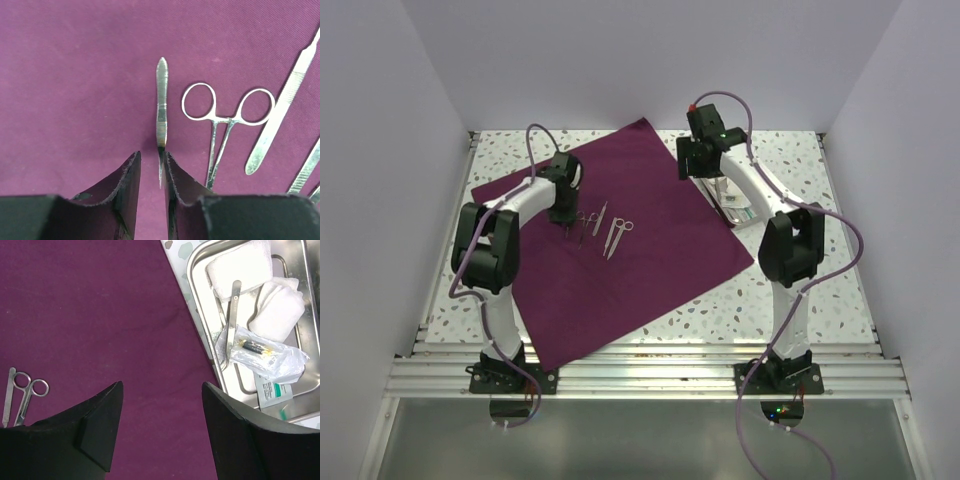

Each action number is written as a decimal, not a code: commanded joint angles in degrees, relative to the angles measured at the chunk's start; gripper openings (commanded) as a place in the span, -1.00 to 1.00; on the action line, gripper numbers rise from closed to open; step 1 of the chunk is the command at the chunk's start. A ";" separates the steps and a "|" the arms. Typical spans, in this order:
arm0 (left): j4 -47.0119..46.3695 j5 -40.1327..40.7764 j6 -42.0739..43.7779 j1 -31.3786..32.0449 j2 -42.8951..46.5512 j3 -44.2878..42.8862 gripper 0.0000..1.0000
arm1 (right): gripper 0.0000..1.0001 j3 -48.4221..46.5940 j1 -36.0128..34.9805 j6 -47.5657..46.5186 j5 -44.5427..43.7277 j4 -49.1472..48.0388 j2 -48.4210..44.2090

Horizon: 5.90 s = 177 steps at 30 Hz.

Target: Prepare the surgical pack

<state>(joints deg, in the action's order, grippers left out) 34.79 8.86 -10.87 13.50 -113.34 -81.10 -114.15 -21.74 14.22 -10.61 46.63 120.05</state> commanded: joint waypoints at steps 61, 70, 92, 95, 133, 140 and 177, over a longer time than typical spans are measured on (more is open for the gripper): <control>-8.52 -38.23 -14.01 0.30 17.72 6.67 -0.18 | -1.00 10.71 -11.14 31.43 37.25 -26.18 5.02; -0.34 -24.35 -5.83 -0.14 12.27 0.06 0.00 | -1.00 -3.00 -3.67 0.26 -3.31 -0.59 3.53; 2.39 -9.65 -4.68 3.20 7.70 2.53 0.29 | -0.19 -5.46 4.60 -17.74 -20.15 -4.19 10.20; 2.40 -9.04 -4.68 3.55 6.64 1.91 0.29 | -0.04 -7.92 4.60 -12.31 -19.10 -0.85 9.07; -1.65 -5.87 -4.86 4.96 0.48 5.69 -0.98 | -0.02 7.28 -1.02 7.31 5.42 0.83 -8.17; 2.30 -8.24 -4.77 4.17 2.77 1.65 -1.00 | 0.10 6.21 -4.19 12.57 14.64 -2.06 -4.66; 1.87 -21.25 -8.11 3.82 12.62 0.86 -1.00 | -0.18 3.94 -14.03 45.81 35.92 -35.65 16.18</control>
<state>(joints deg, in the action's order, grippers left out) 37.82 -10.87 -18.46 17.61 -104.03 -80.25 -107.72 -35.38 58.33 24.05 14.00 135.37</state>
